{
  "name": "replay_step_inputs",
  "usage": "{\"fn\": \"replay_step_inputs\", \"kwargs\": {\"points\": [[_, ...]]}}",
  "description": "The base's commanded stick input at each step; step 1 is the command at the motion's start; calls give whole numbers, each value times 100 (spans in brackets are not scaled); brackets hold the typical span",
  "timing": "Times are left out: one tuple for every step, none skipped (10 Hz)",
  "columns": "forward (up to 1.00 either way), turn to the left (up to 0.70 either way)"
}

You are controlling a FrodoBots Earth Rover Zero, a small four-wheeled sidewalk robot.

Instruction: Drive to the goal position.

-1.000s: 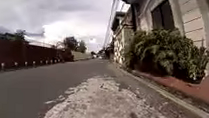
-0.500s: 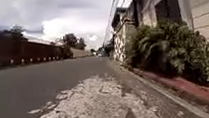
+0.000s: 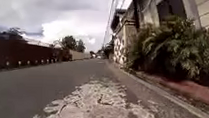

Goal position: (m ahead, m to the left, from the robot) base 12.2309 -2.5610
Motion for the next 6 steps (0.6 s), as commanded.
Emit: {"fn": "replay_step_inputs", "kwargs": {"points": [[70, 0], [70, 0], [70, 0], [70, 0], [70, 0], [70, 0]]}}
